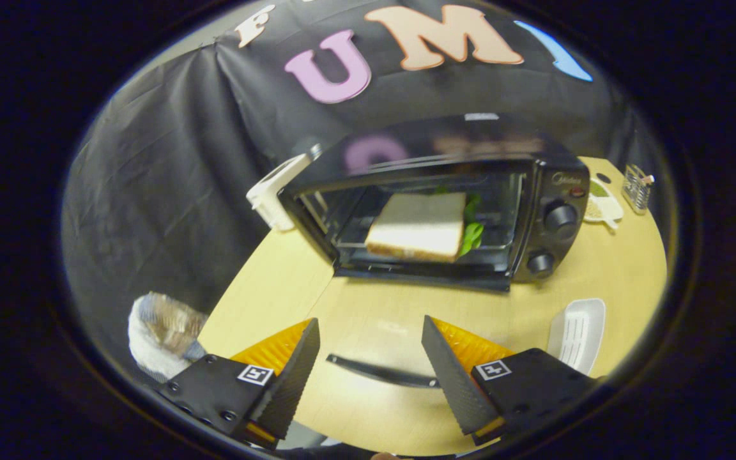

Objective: Open the toaster oven, put the food inside, and close the toaster oven door.

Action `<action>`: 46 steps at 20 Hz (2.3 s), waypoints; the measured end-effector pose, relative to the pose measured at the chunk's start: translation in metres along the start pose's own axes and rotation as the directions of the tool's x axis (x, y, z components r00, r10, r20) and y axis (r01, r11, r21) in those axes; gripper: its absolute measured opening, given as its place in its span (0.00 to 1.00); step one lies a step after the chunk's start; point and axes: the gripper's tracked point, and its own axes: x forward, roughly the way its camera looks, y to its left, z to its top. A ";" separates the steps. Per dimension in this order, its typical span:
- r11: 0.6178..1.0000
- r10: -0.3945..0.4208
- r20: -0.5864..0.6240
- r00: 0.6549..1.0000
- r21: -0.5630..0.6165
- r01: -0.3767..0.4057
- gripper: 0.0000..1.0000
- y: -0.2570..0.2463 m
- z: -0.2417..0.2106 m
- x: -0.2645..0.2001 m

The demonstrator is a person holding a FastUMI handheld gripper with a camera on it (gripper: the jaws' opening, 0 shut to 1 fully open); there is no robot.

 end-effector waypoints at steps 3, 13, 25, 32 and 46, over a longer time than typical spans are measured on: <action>0.998 0.028 -0.114 0.993 -0.049 -0.034 0.99 0.006 -0.033 -0.007; 0.985 -0.088 -0.368 0.926 -0.170 0.026 0.99 -0.041 -0.111 -0.008; 0.991 -0.118 -0.289 0.950 -0.093 0.095 0.98 -0.056 -0.093 0.001; 0.994 -0.084 -0.173 0.981 0.052 0.094 0.97 -0.048 -0.053 -0.009; 0.996 -0.085 0.150 0.985 0.013 0.084 0.99 -0.045 0.078 -0.015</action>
